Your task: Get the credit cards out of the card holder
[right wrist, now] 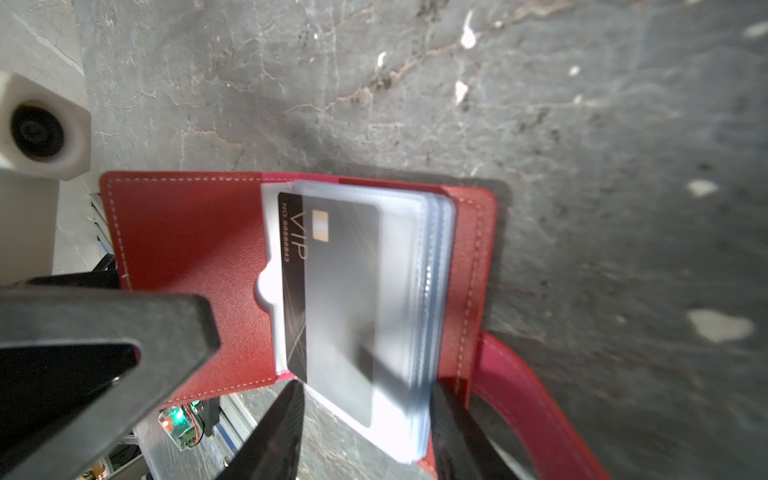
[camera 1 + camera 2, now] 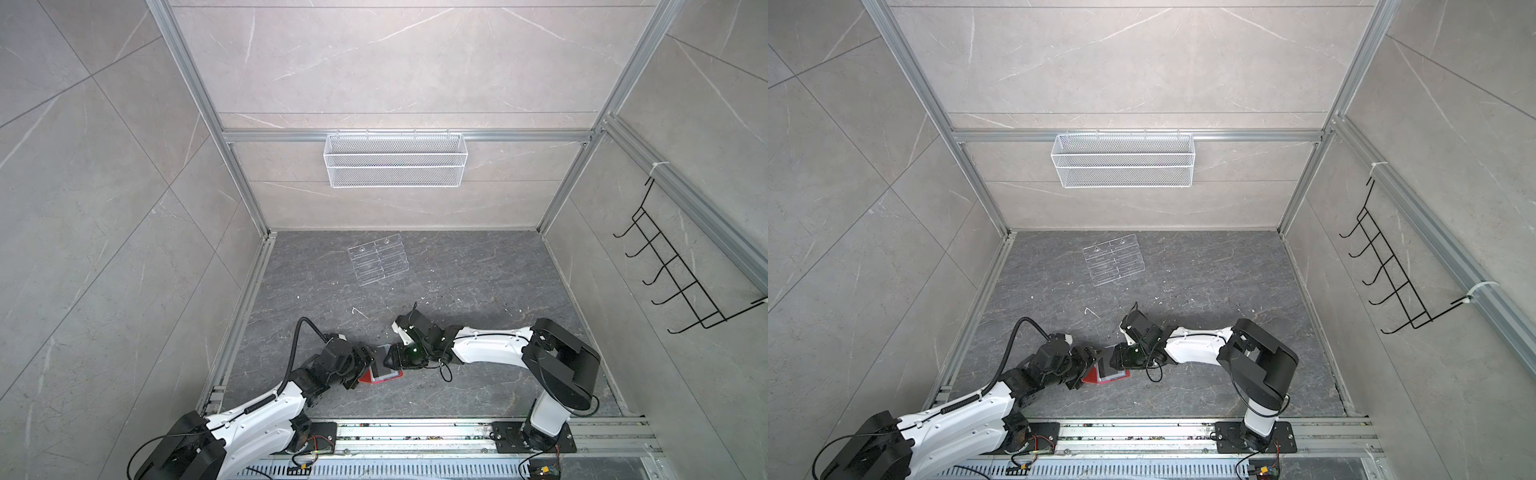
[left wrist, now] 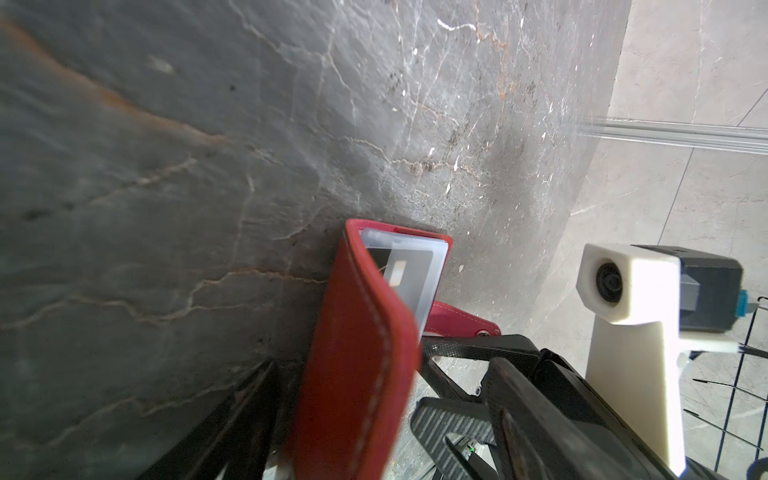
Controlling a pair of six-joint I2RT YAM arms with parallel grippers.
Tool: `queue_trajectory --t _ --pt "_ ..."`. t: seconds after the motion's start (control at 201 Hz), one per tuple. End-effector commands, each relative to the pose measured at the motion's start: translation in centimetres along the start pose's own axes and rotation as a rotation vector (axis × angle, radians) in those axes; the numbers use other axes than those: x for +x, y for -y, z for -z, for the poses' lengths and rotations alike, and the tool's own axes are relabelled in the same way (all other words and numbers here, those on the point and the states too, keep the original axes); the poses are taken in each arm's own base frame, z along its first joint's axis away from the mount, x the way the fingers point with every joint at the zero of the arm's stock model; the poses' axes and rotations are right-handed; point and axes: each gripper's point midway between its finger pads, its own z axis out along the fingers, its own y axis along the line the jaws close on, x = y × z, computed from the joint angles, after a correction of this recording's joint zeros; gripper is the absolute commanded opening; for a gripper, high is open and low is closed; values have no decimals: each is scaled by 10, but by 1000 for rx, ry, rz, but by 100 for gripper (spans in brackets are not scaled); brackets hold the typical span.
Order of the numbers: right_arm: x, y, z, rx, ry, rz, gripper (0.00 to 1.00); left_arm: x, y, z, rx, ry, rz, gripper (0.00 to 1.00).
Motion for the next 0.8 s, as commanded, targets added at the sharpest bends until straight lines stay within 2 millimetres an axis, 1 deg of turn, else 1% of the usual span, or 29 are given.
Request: queue_trajectory --t 0.0,0.199,0.324,0.408,0.463,0.582,0.637,0.796 --pt "6 6 -12 44 -32 4 51 -2 -27 -3 -69 21 28 82" --pt "0 -12 -18 -50 -15 -1 51 -2 -30 -3 -15 35 56 84" --pt "-5 -23 -22 -111 -3 -1 51 -2 -36 0 -13 41 70 84" --pt "-7 -32 -25 -158 -3 -10 51 0 -43 2 -42 34 83 84" --pt "-8 -34 -28 -171 -4 -15 51 1 -48 2 -58 33 93 84" --pt "-10 -37 -29 -173 -6 -14 51 1 -52 4 -71 36 103 84" --pt "-10 -38 -30 -176 -9 -13 51 -1 -52 5 -62 49 107 85" --pt "-11 -51 -30 -228 -9 -13 51 -7 -42 9 -5 80 111 86"
